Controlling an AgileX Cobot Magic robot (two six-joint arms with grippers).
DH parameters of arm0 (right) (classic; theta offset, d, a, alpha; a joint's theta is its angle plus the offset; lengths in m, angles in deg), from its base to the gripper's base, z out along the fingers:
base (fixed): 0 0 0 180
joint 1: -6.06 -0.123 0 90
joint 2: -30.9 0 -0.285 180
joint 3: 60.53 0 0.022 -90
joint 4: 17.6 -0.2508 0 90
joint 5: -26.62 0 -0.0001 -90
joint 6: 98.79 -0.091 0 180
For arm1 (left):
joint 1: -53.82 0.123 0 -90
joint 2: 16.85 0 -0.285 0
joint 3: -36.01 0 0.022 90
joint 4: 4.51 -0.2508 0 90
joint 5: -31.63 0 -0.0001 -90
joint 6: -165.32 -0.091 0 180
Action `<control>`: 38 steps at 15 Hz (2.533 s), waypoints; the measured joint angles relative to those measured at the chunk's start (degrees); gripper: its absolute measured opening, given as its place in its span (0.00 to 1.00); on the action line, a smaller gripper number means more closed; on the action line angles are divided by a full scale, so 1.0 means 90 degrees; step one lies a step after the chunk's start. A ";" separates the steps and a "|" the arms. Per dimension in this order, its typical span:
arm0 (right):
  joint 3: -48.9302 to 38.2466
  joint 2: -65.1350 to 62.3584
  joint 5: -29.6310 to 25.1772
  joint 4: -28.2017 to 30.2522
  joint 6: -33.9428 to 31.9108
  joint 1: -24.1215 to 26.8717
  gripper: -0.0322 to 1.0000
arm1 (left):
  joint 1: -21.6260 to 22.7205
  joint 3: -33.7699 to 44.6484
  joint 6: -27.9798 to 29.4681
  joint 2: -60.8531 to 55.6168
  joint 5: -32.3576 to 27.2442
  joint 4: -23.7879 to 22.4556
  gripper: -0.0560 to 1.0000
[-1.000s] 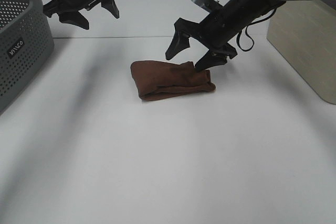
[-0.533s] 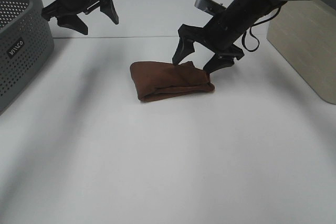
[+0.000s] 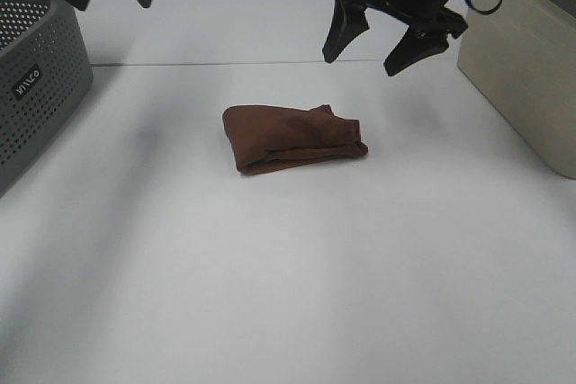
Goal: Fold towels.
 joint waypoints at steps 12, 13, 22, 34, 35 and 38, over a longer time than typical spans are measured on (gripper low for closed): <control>-0.2457 -0.3845 -0.0999 0.1751 -0.0675 0.0000 0.84 | 0.0000 0.4571 -0.0057 -0.5246 -0.0337 -0.1381 0.76; -0.3005 -0.4342 -0.0999 0.1783 -0.0700 0.0000 0.84 | 0.0000 0.5201 -0.0057 -0.5812 -0.0318 -0.1381 0.76; -0.7671 -0.8932 -0.0102 0.2158 -0.0649 0.0000 0.84 | 0.0000 0.9326 -0.0229 -1.1313 -0.0108 -0.1133 0.76; -0.8111 -1.2516 -0.0102 0.2139 -0.0140 0.0000 0.84 | 0.0000 0.9702 -0.1229 -1.2828 0.0611 -0.0503 0.76; -0.8111 -1.2516 -0.0102 0.2139 -0.0146 0.0000 0.84 | 0.0000 0.9702 -0.1229 -1.2828 0.0611 -0.0497 0.76; -0.8111 -1.2516 -0.0102 0.2139 -0.0146 0.0000 0.84 | 0.0000 0.9702 -0.1362 -1.2828 0.0618 -0.0395 0.76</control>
